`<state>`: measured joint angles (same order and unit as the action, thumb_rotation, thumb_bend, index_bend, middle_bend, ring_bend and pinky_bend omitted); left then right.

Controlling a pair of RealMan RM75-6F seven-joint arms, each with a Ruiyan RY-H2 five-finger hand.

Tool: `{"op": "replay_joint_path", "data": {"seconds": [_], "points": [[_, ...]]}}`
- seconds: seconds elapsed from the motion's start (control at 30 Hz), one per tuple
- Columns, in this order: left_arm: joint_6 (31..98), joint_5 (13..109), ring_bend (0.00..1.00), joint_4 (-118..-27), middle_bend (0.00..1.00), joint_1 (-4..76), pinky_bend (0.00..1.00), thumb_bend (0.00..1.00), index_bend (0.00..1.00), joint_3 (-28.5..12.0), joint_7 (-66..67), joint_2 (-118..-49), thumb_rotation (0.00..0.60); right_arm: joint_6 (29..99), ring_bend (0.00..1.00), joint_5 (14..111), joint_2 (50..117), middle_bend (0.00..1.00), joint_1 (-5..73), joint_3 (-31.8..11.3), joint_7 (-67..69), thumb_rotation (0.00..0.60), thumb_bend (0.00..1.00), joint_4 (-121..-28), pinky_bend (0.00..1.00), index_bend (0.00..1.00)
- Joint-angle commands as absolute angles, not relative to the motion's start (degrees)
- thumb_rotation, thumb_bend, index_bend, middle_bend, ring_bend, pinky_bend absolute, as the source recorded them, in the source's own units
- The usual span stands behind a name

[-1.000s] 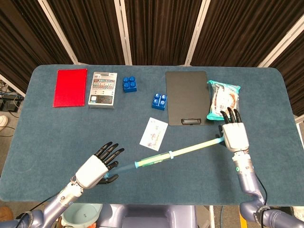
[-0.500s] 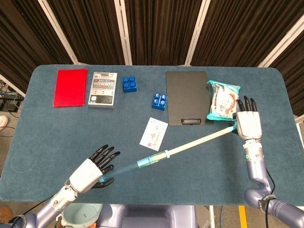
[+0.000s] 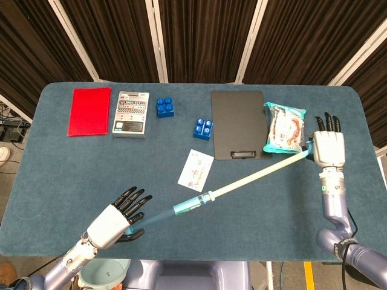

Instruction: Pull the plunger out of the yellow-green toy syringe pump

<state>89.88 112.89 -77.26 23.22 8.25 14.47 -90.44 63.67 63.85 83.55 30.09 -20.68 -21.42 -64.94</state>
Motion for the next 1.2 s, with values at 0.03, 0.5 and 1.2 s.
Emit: {"op": "replay_joint_path", "data": {"seconds": [0.03, 0.5, 1.2], "points": [[90.0, 112.9, 0.07, -77.4, 0.14, 23.1, 0.13, 0.45, 0.63, 8.1, 14.2, -90.3, 0.600, 62.8, 0.04, 62.8, 83.9, 0.20, 31.0, -21.0, -22.2, 0.600, 0.33, -63.1, 0.09, 0.83], [88.3, 112.1, 0.07, -74.6, 0.14, 23.7, 0.13, 0.39, 0.53, 6.7, 12.8, -92.0, 0.600, 61.3, 0.01, 61.8, 85.3, 0.08, 31.7, -19.7, -20.1, 0.600, 0.25, -59.2, 0.09, 0.34], [84.8, 103.2, 0.07, -52.5, 0.11, 24.4, 0.13, 0.30, 0.09, 3.1, -4.8, -100.3, 0.600, 59.1, 0.00, 67.5, 85.7, 0.00, 24.4, -8.9, -11.3, 0.600, 0.10, -60.1, 0.09, 0.00]]}}
